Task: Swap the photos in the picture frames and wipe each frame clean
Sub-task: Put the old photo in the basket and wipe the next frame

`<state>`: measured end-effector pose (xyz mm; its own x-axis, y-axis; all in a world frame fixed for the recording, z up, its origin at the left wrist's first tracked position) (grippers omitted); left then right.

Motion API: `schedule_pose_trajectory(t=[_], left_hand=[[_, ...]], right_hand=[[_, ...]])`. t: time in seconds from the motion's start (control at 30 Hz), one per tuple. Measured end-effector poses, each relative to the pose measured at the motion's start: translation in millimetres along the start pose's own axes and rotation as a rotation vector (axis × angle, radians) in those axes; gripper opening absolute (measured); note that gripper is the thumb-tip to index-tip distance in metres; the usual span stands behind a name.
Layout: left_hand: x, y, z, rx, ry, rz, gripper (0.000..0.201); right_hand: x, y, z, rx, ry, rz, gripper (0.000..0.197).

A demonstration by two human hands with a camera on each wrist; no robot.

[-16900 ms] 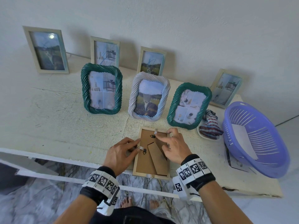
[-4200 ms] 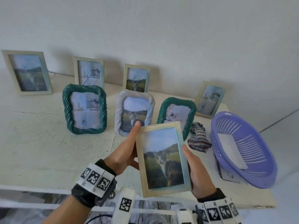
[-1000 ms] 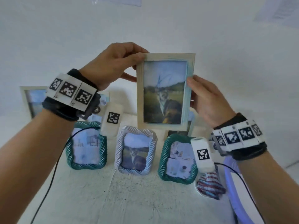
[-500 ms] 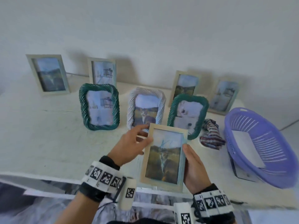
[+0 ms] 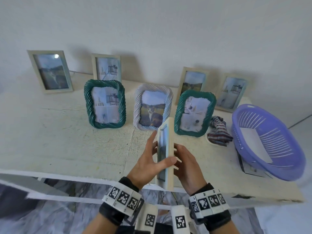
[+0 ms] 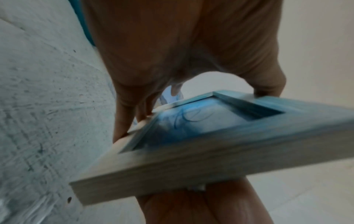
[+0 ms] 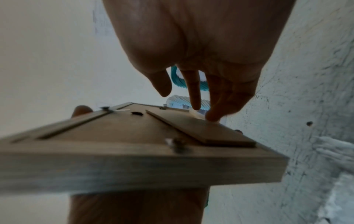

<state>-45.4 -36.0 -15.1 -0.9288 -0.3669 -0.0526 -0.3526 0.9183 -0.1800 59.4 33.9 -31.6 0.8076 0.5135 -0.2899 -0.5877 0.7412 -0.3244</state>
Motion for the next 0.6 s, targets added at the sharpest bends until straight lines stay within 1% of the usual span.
schedule_pose_trajectory(t=[0.07,0.1,0.17,0.27,0.33,0.37,0.43,0.5,0.53,0.57,0.6], left_hand=[[1.5,-2.8,5.4,0.012,-0.124,0.047,0.107],[3.4,-4.4,6.5,0.014,-0.182,0.061,0.104],[14.6,-7.2,5.9,-0.015,-0.244,0.046,0.093],[43.4,-10.1,11.7,-0.064,-0.262,-0.059,0.069],[62.2,-9.9,27.9,-0.027,-0.218,-0.153,0.055],[68.7,-8.8,37.1,-0.002,-0.155,-0.185,0.052],[75.7,-6.3,50.4,0.020,0.107,-0.232,0.044],[76.5,-4.8,53.7,-0.011,0.431,-0.291,0.033],[74.1,-4.7,51.9,-0.037,0.555,-0.317,0.026],[70.8,-4.6,50.5,-0.062,0.645,-0.334,0.022],[68.0,-4.5,50.9,-0.071,0.706,-0.344,0.024]], right_hand=[[1.1,0.9,-0.7,0.037,-0.081,-0.020,0.039],[3.0,1.2,0.1,0.052,-0.106,-0.044,0.036],[10.7,2.3,2.3,0.064,-0.106,-0.114,0.029],[24.0,3.3,1.6,0.074,-0.133,-0.176,0.021],[33.2,4.0,0.3,0.124,-0.274,-0.200,0.014],[36.1,3.8,-0.4,0.154,-0.385,-0.202,0.012],[36.2,3.0,-2.7,0.200,-0.603,-0.179,0.016],[33.2,3.7,-6.0,0.245,-0.761,-0.151,0.019],[32.2,4.3,-8.8,0.269,-0.829,-0.143,0.020],[31.2,5.0,-11.8,0.293,-0.895,-0.142,0.020],[30.9,5.2,-14.9,0.316,-0.954,-0.149,0.021]])
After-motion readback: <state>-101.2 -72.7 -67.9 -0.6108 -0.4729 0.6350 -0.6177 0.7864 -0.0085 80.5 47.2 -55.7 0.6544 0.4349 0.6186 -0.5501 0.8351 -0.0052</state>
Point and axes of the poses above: each hand's wrist, its own y-axis towards the middle knuckle, its own x-axis out of the back of the hand, z = x × y, the point moved 7 cm from there along y, towards the middle knuckle, and after that the axes turned 1 degree about -z, right-handed, at the moved point
